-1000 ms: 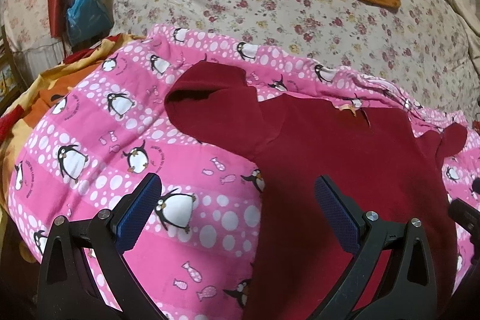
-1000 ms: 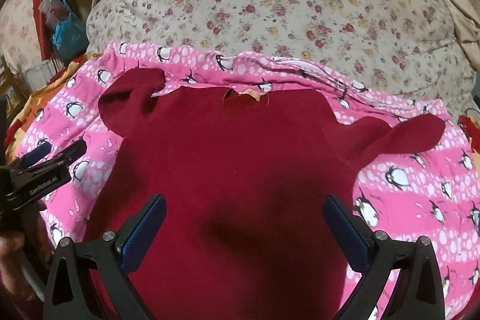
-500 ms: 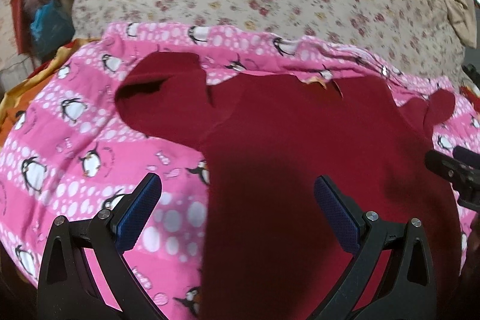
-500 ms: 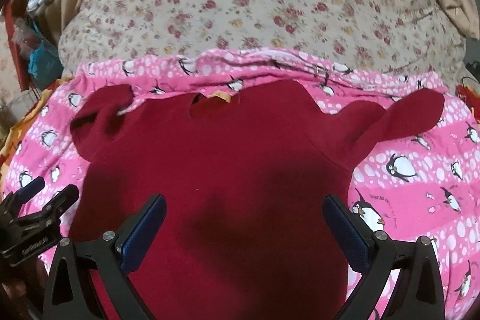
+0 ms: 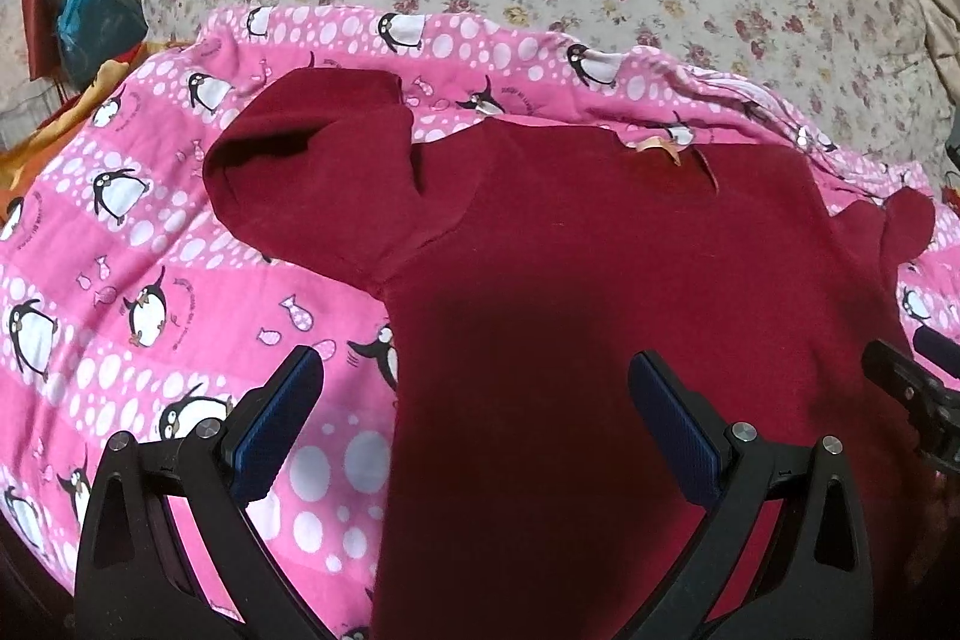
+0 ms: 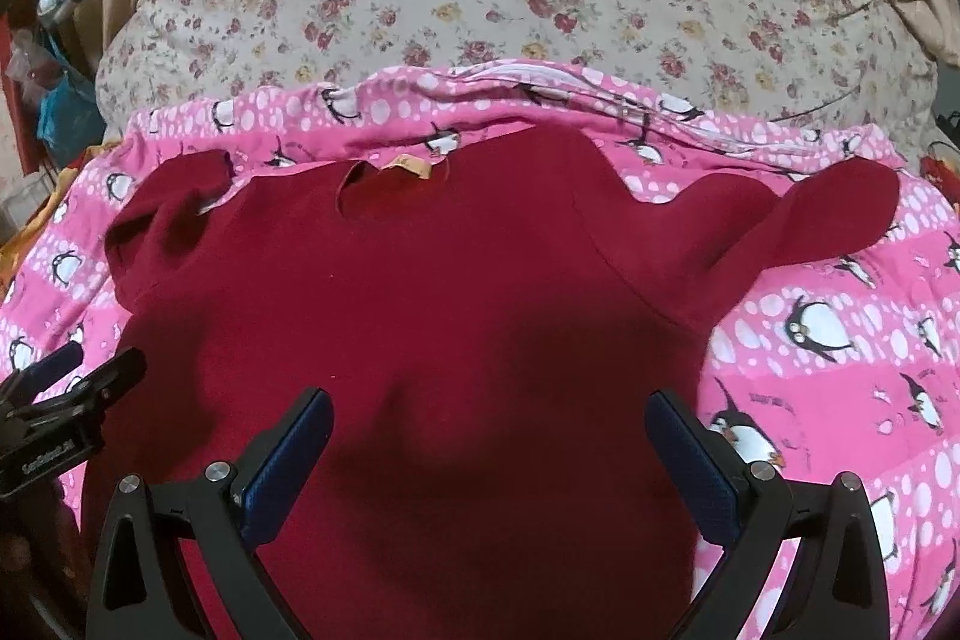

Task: Fold small clothes

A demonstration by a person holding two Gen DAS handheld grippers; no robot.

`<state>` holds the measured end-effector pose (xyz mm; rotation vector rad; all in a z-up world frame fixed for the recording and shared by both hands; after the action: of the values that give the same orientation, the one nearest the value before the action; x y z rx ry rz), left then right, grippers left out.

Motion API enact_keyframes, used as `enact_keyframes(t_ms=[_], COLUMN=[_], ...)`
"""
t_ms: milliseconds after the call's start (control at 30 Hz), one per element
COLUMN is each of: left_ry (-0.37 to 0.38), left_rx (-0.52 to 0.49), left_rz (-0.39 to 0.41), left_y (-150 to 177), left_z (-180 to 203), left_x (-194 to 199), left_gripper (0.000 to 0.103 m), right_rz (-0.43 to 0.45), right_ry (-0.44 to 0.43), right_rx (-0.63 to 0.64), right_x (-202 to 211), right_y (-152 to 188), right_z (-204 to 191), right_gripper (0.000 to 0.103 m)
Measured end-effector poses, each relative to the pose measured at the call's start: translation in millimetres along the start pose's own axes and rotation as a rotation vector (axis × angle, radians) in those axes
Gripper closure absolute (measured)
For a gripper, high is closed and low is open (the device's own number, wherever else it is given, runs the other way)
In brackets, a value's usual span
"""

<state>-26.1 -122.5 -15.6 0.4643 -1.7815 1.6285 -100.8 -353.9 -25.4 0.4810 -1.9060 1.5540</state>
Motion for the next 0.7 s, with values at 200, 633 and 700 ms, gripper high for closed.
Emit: enact_keyframes(t_ms=[200, 633, 700], left_ry=[-0.019, -0.021, -0.022], left_rx=[0.010, 0.019, 0.018], left_rz=[0.012, -0.012, -0.013], left_y=[-3.4, 1.9, 2.4], left_z=[-7.4, -7.8, -7.4], left_x=[-2.1, -8.3, -9.0], left_gripper=[0.001, 0.001, 0.001], right_rz=[-0.013, 0.018, 0.019], right_ry=[-0.022, -0.048, -0.042], right_rx=[0.039, 0.003, -0.004], right_x=[-7.6, -14.6, -16.2], right_y=[7.3, 20.7, 22.2], right_z=[-15.9, -17.1, -15.4], right_gripper=[0.000, 0.000, 0.000])
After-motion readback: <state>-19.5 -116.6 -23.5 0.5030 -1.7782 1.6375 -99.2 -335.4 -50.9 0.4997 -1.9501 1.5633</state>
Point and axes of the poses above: each gripper's, at about its wrist camera, not at the fingertips, and x roughly against the way its jaws point, z to its right, y to its underside, the point moved 9 cm from there along -x, roughly the way its jaws point, and after that the axes turned 6 degrees about z, right-handed, at the moved point
